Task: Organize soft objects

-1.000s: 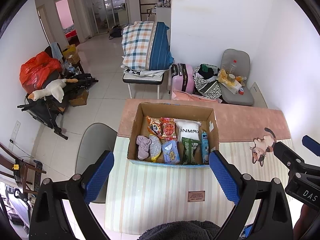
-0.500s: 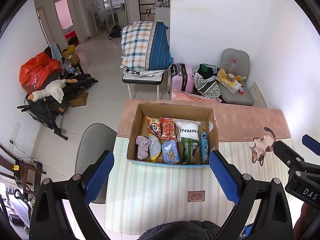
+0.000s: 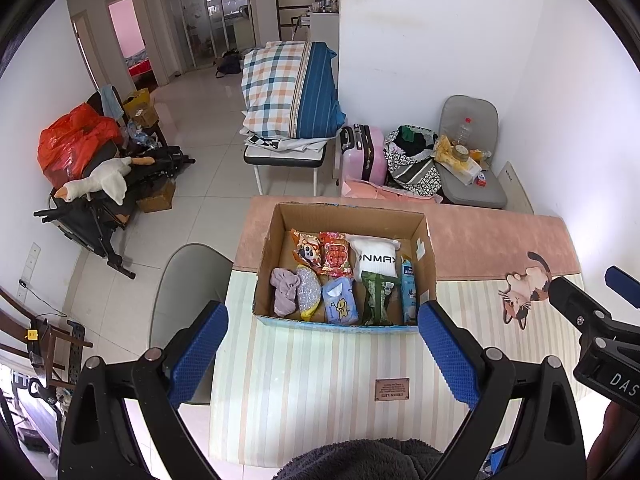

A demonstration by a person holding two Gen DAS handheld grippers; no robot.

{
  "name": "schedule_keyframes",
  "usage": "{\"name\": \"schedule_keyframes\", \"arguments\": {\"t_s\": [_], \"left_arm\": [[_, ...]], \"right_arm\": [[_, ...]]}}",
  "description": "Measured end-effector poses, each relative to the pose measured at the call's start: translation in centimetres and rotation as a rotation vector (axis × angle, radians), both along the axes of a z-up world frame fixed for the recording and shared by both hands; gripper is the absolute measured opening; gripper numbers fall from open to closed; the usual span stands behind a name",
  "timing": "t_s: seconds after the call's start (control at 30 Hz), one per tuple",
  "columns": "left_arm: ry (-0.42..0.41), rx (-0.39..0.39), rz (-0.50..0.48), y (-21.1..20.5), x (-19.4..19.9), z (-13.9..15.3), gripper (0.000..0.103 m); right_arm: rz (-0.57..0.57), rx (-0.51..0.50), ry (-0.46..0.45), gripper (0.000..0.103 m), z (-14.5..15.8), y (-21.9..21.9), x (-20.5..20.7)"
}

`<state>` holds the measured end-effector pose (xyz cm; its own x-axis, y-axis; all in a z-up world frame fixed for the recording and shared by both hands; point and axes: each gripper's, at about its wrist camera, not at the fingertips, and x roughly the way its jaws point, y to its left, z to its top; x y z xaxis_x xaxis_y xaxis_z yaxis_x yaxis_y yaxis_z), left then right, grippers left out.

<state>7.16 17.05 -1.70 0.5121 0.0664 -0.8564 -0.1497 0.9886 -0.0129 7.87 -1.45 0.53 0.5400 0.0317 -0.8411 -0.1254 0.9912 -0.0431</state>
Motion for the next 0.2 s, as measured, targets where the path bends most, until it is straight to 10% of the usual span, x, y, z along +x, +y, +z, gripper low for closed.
{"name": "schedule_keyframes", "arguments": {"t_s": [0.2], "left_arm": [[-0.009,0.004,-0.001,-0.10,-0.20,-0.24,0.097]], "right_arm": [[0.000,0.002,0.002,0.103,0.03,0.01,-0.07]]}}
